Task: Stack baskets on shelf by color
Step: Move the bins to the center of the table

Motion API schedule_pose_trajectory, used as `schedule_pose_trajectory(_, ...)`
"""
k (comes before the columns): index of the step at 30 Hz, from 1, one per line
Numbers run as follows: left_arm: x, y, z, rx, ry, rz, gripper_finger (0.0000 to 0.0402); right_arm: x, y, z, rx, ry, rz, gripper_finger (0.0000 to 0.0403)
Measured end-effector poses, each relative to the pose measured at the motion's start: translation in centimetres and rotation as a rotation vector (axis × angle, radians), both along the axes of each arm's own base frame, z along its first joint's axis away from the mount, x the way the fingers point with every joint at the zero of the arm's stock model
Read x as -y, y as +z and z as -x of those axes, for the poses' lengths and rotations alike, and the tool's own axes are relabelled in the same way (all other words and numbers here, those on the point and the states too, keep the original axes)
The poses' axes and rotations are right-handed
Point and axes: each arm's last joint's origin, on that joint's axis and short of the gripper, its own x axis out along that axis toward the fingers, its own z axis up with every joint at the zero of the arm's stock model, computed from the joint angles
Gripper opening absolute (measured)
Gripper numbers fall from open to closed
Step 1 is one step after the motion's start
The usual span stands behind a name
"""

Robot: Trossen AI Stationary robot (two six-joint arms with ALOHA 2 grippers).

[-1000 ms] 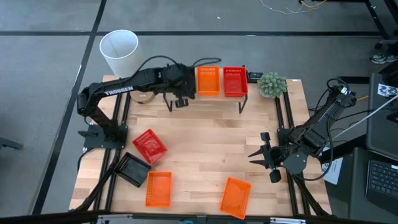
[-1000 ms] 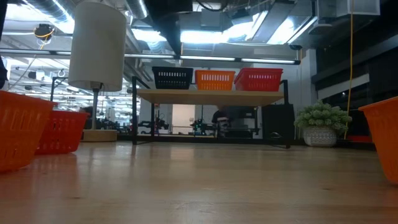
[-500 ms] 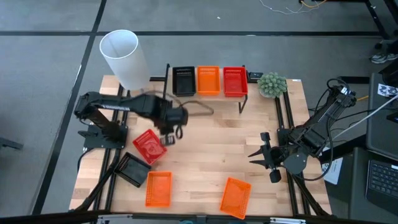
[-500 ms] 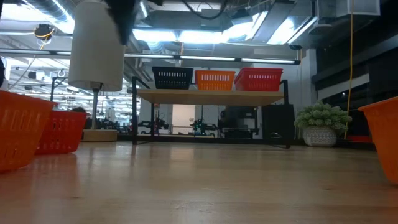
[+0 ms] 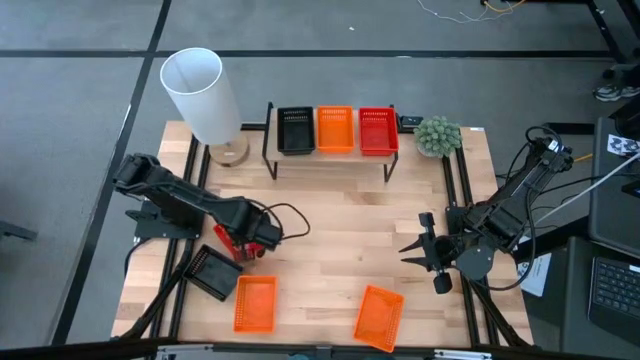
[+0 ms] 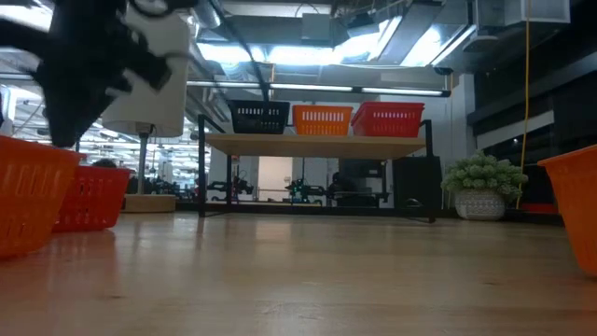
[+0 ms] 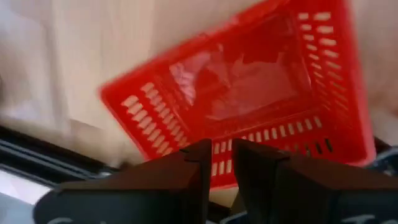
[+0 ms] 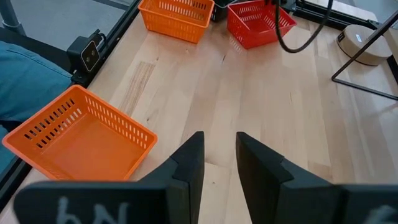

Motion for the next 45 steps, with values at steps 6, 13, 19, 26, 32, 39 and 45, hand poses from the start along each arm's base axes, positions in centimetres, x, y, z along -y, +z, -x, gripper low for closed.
schedule_pose_trajectory(6, -0.8, -3.8, -1.3, 0.198, -0.033, 0.206, 0.0055, 0.0, 0.0, 0.0, 0.001, 0.0, 0.001, 0.0091)
schedule_pose_trajectory(13, -3.0, -1.7, -6.9, 0.747, -0.159, -0.004, 0.0055, 0.0, 0.1, 0.0, 0.008, 0.012, 0.013, 0.0091)
schedule_pose_trajectory(19, -1.9, 4.9, -10.0, 1.023, -0.362, -0.04, 0.0055, 0.0, 0.1, 0.0, 0.009, 0.014, 0.015, 0.0091)
schedule_pose_trajectory(26, 1.2, 7.5, -6.3, 0.581, -0.218, 0.16, 0.0055, 0.0, 0.1, 0.0, 0.007, 0.015, 0.016, 0.0091)
schedule_pose_trajectory(32, 5.0, 6.6, -2.2, 0.3, -0.025, 0.179, 0.0055, 0.0, 0.1, 0.0, 0.007, 0.015, 0.016, 0.0091)
schedule_pose_trajectory(39, 9.5, 4.0, 1.9, 0.445, 0.176, -0.107, 0.0055, 0.0, 0.1, 0.0, 0.006, 0.015, 0.016, 0.0091)
schedule_pose_trajectory(45, 12.0, 1.5, 5.3, 0.427, 0.529, -0.028, 0.0055, 0.0, 0.1, 0.0, 0.006, 0.015, 0.016, 0.0091)
